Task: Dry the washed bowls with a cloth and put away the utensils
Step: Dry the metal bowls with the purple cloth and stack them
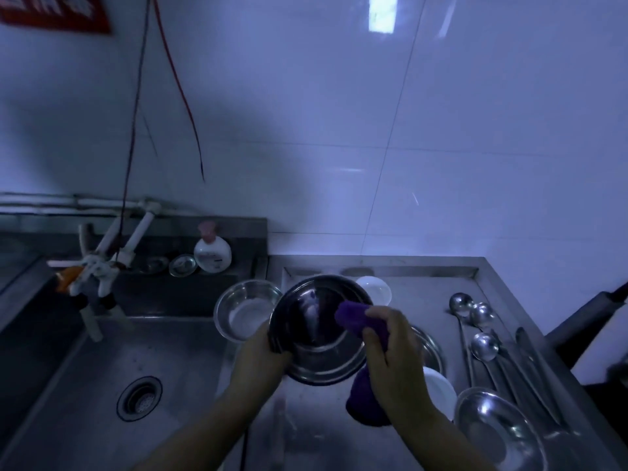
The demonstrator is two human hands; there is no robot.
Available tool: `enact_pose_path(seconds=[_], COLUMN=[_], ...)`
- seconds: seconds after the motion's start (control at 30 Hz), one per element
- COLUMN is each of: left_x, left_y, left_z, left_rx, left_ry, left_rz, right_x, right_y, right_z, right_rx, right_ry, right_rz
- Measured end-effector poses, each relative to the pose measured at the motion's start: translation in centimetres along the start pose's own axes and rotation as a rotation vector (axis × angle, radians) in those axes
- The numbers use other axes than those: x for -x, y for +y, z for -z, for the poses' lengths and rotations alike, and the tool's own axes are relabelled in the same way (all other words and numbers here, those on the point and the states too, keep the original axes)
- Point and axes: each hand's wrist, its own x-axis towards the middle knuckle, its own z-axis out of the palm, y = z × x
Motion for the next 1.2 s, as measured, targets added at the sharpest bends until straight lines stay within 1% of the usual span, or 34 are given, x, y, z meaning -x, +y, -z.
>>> enact_pose_path(seconds=[0.07, 0.1, 0.17, 0.2, 0.27, 0.37, 0.47, 0.57, 0.6, 0.67, 0.73, 0.8, 0.87, 0.97, 1.1, 1.17, 1.2], left_x=[0.3, 0.4, 0.4, 0.4, 0.4, 0.4, 0.0, 0.0, 0.0, -0.1, -0.2, -0.3, -0.1, 0.2, 0.0, -0.2, -0.3], left_y=[1.5, 2.1, 3.3, 3.9, 4.8, 5.4, 5.7, 6.5, 6.9, 7.6, 8.4, 9.1, 9.5, 9.5, 9.7, 9.9, 10.1], left_z=[-0.1, -0.1, -0.2, -0.3, -0.2, 0.1, 0.9, 2.3, 2.8, 3.9, 4.8, 5.1, 4.7, 3.4, 2.6, 3.0, 3.4], left_rx=[0.120, 0.186, 0.330, 0.384, 0.459, 0.545, 0.454, 0.314, 0.258, 0.136, 0.094, 0.102, 0.141, 0.221, 0.232, 0.207, 0.166], left_ry=[-0.020, -0.025, -0.022, -0.010, 0.031, 0.052, 0.059, -0.007, -0.038, -0.110, -0.145, -0.131, -0.108, -0.073, -0.018, -0.021, -0.033], left_rz=[-0.013, -0.011, 0.004, 0.004, 0.003, 0.035, 0.021, -0.046, -0.070, -0.126, -0.150, -0.173, -0.174, -0.122, -0.151, -0.181, -0.206], right_x=[-1.0, -1.4, -1.4, -1.1, -0.3, 0.3, -0.2, -1.5, -2.1, -3.6, -5.1, -5.7, -5.1, -3.2, -2.0, -1.9, -1.9], right_y=[-1.3, -1.7, -2.8, -3.4, -4.3, -5.2, -4.9, -2.6, -1.6, 0.4, 1.4, 1.5, 0.9, -0.6, -3.2, -3.9, -3.8], right_z=[-0.8, -1.4, -2.6, -3.1, -3.8, -4.1, -3.5, -1.7, -1.0, 0.5, 1.4, 1.1, 0.2, -1.4, -3.6, -4.2, -4.1], right_rx=[0.183, 0.314, 0.548, 0.604, 0.607, 0.482, 0.522, 0.555, 0.574, 0.643, 0.654, 0.662, 0.644, 0.598, 0.449, 0.428, 0.433], right_ry=[0.022, 0.012, -0.067, -0.129, -0.235, -0.333, -0.426, -0.530, -0.543, -0.528, -0.442, -0.339, -0.253, -0.216, -0.144, -0.123, -0.133], right_rz=[0.247, 0.311, 0.327, 0.322, 0.350, 0.402, 0.510, 0.650, 0.723, 0.902, 1.006, 1.020, 0.977, 0.880, 0.660, 0.629, 0.665])
